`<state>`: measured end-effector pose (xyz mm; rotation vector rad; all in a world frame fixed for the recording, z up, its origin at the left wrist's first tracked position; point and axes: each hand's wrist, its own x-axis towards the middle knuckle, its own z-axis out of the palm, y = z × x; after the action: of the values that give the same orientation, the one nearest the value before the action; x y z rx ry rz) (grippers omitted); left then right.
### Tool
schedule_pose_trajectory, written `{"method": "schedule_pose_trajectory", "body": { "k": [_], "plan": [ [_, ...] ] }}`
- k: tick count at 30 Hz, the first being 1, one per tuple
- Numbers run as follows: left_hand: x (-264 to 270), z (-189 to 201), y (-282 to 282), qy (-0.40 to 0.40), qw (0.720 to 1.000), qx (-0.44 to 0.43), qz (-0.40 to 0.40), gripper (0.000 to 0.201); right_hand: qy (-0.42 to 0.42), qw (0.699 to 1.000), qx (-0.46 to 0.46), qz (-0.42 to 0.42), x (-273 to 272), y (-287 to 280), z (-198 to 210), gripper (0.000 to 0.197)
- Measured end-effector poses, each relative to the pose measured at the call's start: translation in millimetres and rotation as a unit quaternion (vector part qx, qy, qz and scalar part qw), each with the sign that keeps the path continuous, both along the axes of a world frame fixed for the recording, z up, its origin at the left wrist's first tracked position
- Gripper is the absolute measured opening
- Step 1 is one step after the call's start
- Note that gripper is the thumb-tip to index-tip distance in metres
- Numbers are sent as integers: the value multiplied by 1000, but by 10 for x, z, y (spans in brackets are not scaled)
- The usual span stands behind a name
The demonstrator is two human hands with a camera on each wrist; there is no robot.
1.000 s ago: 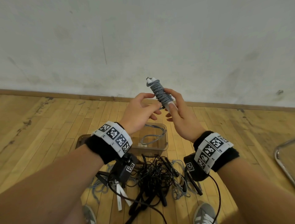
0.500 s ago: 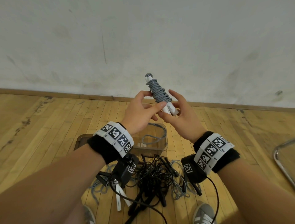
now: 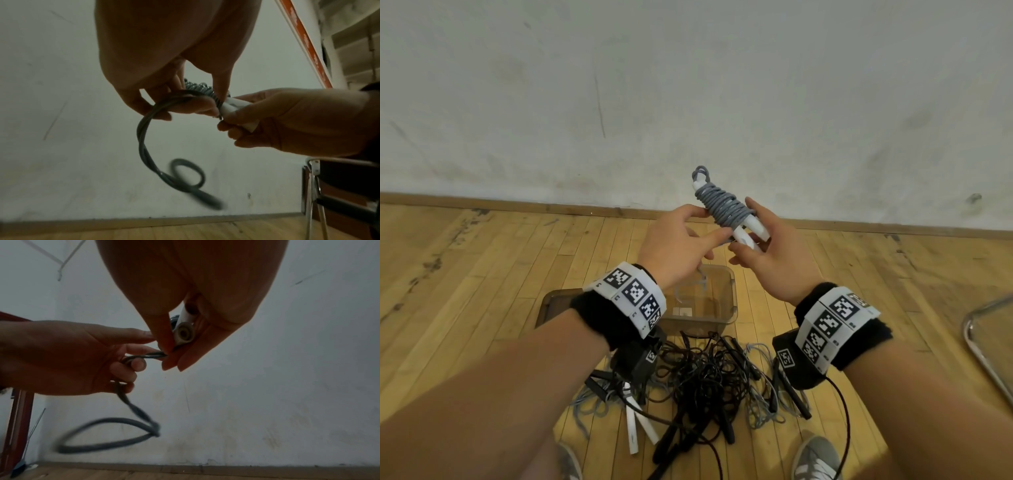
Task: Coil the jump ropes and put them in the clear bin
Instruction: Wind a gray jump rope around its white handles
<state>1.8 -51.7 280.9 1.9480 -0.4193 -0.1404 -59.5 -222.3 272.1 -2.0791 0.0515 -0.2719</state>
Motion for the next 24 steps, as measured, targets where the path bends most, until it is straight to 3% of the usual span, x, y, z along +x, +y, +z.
{"method": "schedule_pose_trajectory", "body": {
  "k": [5,10,15,19,24],
  "plan": [
    [-5,31,-38,51,995,-86,7,31,-16,998,-49,-42,-3,-30,16,60],
    [-14,23,-40,109,983,-148,4,28,-24,996,-89,-18,-3,-12,7,55],
    [-25,46,-23,117,979,-165,6,31,-22,999,-33,-8,-21,44,27,37],
    [-47,47,-34,123,976,-177,14,33,-35,998,-57,-4,-20,47,8,38],
    [-60,21,-51,96,979,-178,38,39,-19,999,32,34,-32,40,81,35]
  ]
}}
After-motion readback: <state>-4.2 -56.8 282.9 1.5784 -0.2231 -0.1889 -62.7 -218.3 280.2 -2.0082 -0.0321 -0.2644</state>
